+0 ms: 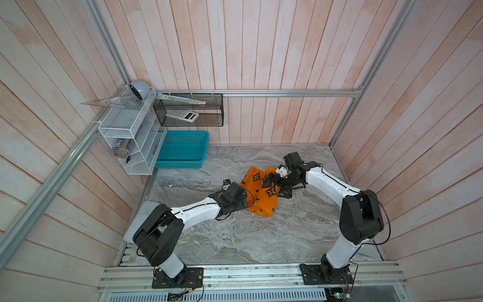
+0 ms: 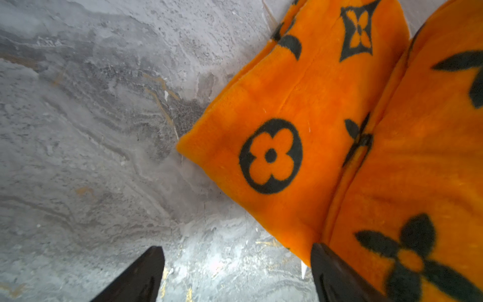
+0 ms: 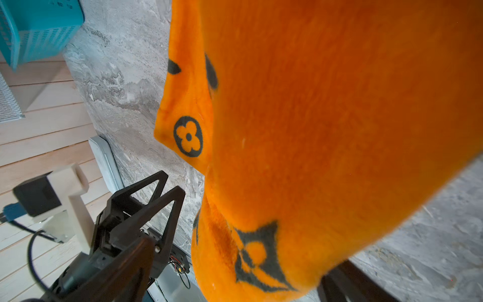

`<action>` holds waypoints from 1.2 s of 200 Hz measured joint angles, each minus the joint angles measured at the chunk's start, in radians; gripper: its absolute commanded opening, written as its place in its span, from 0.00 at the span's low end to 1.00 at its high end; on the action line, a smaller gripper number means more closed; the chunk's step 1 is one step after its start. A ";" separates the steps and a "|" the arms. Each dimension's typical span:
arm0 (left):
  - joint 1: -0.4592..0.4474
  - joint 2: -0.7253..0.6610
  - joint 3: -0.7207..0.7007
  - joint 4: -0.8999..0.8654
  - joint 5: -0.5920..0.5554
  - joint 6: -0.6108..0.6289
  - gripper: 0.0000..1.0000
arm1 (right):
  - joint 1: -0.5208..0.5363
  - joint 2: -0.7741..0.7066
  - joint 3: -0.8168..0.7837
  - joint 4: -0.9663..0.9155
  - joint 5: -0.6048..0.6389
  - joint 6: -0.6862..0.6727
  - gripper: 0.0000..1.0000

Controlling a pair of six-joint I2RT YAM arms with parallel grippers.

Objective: Roll up the pillowcase
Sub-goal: Roll the pillowcase at the center of the board.

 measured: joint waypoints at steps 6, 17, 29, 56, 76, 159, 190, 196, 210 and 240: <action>0.002 -0.003 -0.005 0.000 0.000 0.000 0.93 | 0.002 0.015 0.014 -0.002 0.000 0.000 0.98; 0.005 -0.012 -0.013 0.000 -0.001 0.000 0.93 | 0.010 0.037 0.043 -0.005 0.000 0.000 0.98; 0.013 -0.023 -0.016 -0.002 -0.002 0.000 0.93 | 0.022 0.056 0.082 -0.012 0.000 0.000 0.98; 0.046 -0.041 -0.016 0.000 -0.003 0.006 0.93 | 0.051 0.083 0.166 -0.020 0.000 0.000 0.98; 0.071 -0.043 -0.016 0.000 -0.003 0.012 0.93 | 0.066 0.108 0.221 -0.031 -0.002 0.000 0.98; 0.100 -0.090 -0.034 0.006 0.000 0.028 0.93 | 0.103 0.289 0.430 -0.051 -0.043 0.013 0.98; 0.111 -0.108 -0.032 0.010 0.000 0.042 0.93 | 0.129 0.349 0.505 -0.030 -0.066 0.038 0.98; 0.113 -0.108 -0.029 0.009 0.000 0.046 0.93 | 0.134 0.362 0.517 -0.023 -0.072 0.044 0.98; 0.117 -0.108 -0.020 0.009 0.000 0.055 0.93 | 0.140 0.385 0.530 0.003 -0.082 0.060 0.98; 0.130 -0.105 0.012 0.016 0.000 0.073 0.93 | 0.142 0.435 0.562 0.051 -0.108 0.103 0.98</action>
